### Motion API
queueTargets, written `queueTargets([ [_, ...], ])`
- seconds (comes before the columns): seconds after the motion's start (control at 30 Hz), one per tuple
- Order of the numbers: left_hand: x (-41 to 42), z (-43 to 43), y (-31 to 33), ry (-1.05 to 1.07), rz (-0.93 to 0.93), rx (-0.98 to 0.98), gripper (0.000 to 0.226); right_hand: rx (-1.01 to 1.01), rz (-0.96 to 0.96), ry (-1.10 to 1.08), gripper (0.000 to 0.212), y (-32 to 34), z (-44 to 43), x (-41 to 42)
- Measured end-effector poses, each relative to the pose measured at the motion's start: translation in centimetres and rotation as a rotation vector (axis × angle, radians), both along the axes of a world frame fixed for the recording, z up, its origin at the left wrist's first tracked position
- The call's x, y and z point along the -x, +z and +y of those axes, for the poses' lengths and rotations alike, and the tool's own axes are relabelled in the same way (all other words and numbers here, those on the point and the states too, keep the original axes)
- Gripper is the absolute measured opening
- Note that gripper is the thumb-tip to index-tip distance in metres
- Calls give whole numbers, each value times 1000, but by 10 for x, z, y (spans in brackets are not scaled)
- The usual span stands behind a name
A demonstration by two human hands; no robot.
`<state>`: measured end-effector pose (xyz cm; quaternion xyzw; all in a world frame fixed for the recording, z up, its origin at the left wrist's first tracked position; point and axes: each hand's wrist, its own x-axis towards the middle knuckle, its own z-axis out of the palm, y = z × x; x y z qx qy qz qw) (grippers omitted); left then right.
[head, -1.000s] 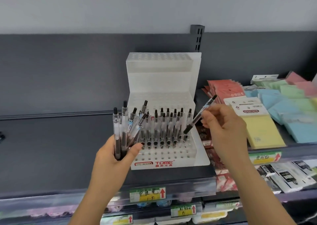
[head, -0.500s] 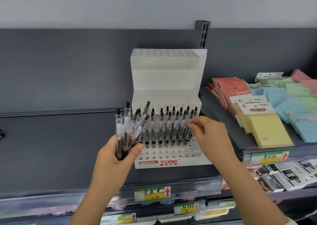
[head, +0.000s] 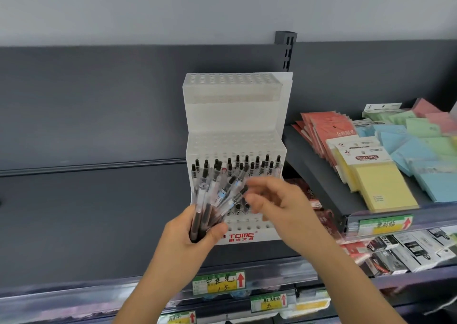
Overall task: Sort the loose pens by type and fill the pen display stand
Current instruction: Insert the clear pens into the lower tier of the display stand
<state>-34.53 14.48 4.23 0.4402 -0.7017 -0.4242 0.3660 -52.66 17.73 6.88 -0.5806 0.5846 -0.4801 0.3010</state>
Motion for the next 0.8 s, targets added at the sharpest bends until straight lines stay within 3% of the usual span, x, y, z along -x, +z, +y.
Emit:
queueTargets([
  [0.23, 1, 2, -4, -47, -41, 26, 8, -24, -241, 91, 14, -12, 8, -13],
  [0.4, 1, 2, -2, 61, 60, 20, 23, 71, -285, -124, 11, -5, 13, 3],
  [0.57, -5, -4, -4, 168, 130, 14, 23, 247, -89, -501, 8, -4, 11, 37],
  [0.8, -5, -3, -4, 165, 102, 39, 23, 272, 221, -507, 10, -9, -3, 41],
])
